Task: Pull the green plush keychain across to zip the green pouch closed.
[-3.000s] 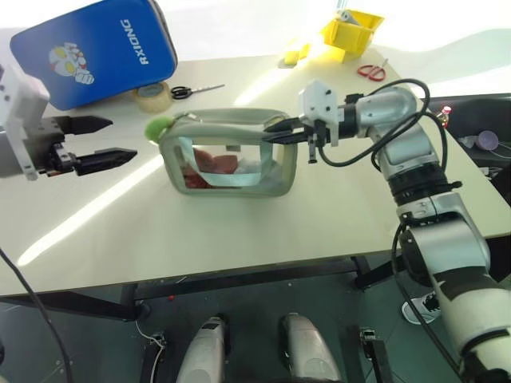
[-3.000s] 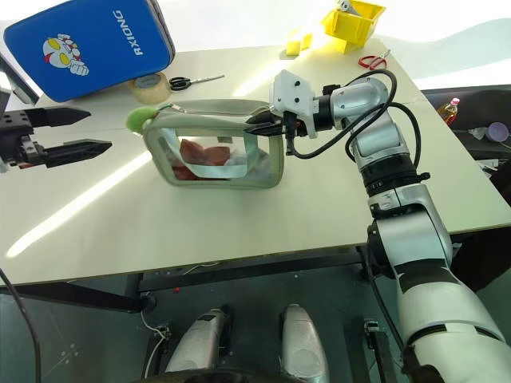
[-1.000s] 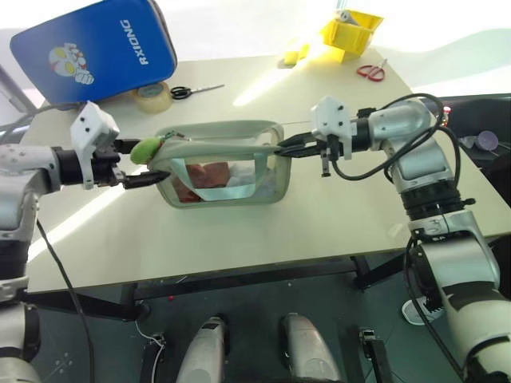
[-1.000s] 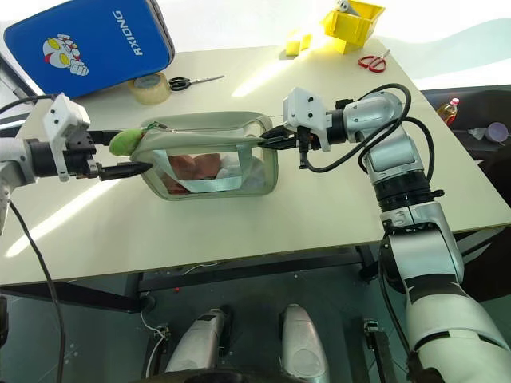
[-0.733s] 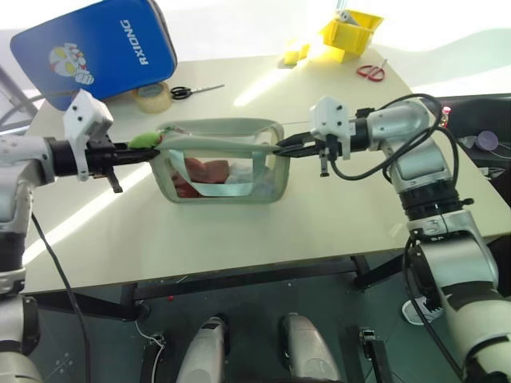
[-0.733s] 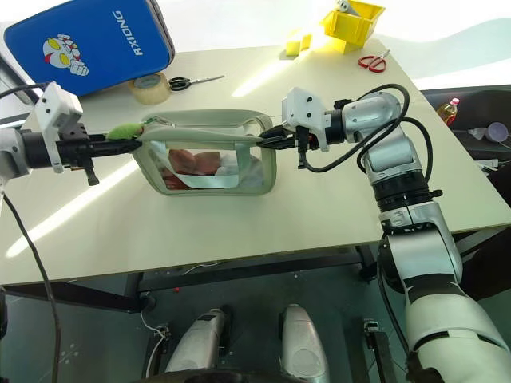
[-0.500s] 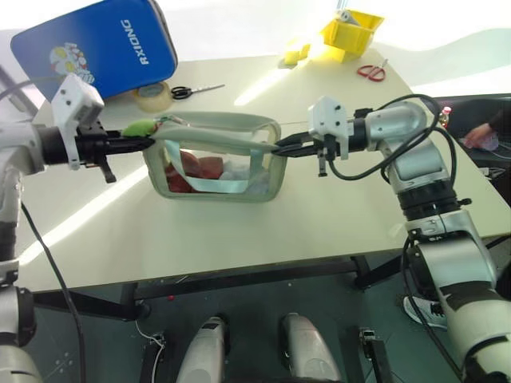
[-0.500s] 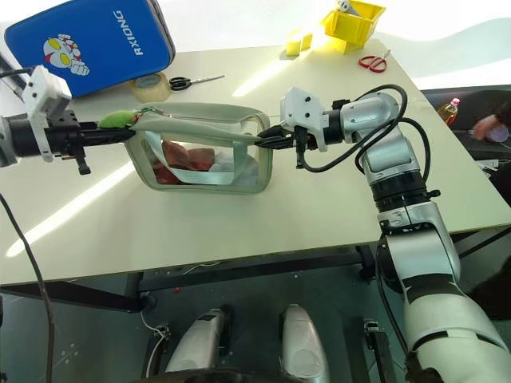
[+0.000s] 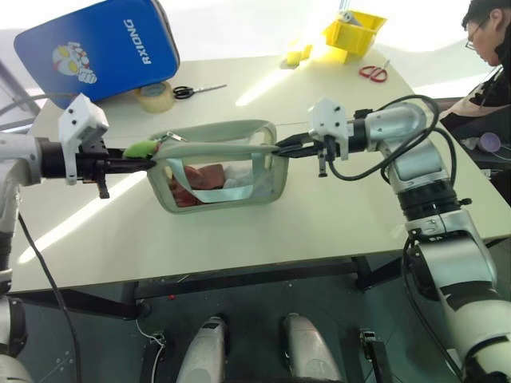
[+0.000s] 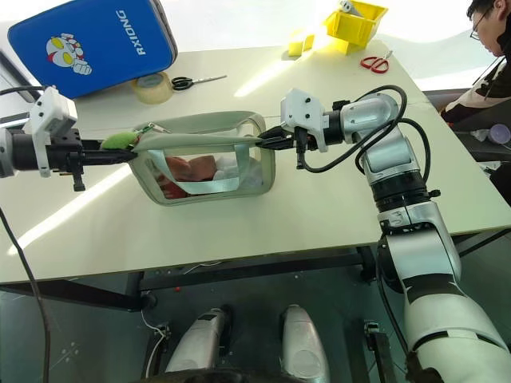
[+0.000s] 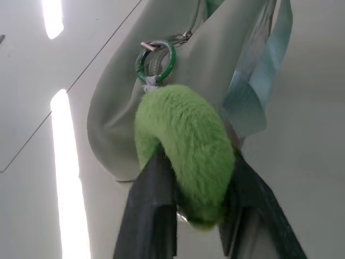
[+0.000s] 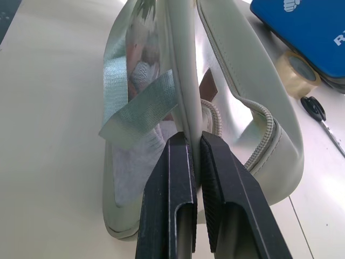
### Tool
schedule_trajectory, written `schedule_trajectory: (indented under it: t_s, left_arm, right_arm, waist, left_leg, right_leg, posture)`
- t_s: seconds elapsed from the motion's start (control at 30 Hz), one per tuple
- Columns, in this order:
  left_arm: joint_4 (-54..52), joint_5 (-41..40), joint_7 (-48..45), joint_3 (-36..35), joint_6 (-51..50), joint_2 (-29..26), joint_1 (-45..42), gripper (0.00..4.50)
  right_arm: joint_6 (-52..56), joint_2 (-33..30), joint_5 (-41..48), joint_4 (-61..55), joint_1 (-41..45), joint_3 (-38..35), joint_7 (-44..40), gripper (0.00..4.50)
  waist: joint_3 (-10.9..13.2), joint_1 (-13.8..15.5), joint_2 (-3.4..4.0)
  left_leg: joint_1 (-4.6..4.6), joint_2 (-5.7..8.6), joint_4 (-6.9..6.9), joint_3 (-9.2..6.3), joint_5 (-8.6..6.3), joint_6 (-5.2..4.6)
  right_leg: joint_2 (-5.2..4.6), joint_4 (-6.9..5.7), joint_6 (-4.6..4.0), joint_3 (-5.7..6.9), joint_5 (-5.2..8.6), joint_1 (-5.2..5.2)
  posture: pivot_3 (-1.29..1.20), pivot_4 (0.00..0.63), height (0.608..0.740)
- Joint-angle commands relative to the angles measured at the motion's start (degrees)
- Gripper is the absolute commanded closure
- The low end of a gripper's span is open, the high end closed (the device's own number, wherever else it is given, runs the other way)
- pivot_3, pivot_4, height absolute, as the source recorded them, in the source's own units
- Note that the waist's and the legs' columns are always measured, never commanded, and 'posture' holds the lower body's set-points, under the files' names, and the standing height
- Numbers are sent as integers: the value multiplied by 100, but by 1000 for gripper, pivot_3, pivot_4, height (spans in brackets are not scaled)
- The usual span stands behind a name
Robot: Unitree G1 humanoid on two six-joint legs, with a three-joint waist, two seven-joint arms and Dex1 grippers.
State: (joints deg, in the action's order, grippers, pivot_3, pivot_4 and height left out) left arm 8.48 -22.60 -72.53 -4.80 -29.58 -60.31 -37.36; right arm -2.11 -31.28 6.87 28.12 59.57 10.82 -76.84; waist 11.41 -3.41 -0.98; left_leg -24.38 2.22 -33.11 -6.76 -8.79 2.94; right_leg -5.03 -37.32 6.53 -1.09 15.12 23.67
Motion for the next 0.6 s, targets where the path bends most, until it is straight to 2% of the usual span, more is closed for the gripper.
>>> schedule_trajectory:
  t_s: [0.03,0.07,0.2,0.33,0.47,0.6]
  left_arm:
    - [56,96,116,-135,80,-97,-291,1521]
    - [51,89,96,-139,76,-96,-302,1014]
    - [72,44,100,-191,23,-74,-348,1014]
    - [120,1,45,-236,28,-100,-352,2379]
    - [229,-21,60,-276,-9,-101,-519,4458]
    - [346,-29,48,-267,-111,-105,-739,4458]
  right_arm:
    - [-66,-54,0,-113,151,-93,22,4500]
    - [-75,-48,-1,-102,154,-91,21,4500]
    - [-77,-32,6,-107,154,-85,16,4500]
    - [-80,-22,6,-103,155,-82,20,4500]
    - [-90,-15,-2,-97,154,-78,29,4500]
    - [-102,-10,-9,-94,153,-72,29,4500]
  waist:
    - [0,3,0]
    - [0,0,0]
    - [0,-13,0]
    - [0,-33,0]
    - [0,-26,0]
    - [0,-35,0]
  left_leg:
    - [0,0,0,0,0,0]
    - [0,0,0,0,0,0]
    - [0,-1,0,0,0,0]
    - [0,-1,0,0,0,0]
    - [0,0,0,0,0,0]
    - [0,0,0,0,0,0]
  right_leg:
    - [1,0,0,1,0,0]
    - [1,0,0,0,0,0]
    - [1,-2,0,0,0,2]
    - [1,-2,0,0,0,2]
    - [1,-2,0,1,0,1]
    - [1,-2,0,1,0,2]
  posture:
    - [0,150,740]
    - [0,150,740]
    - [0,150,740]
    - [0,150,740]
    - [0,150,740]
    - [0,150,740]
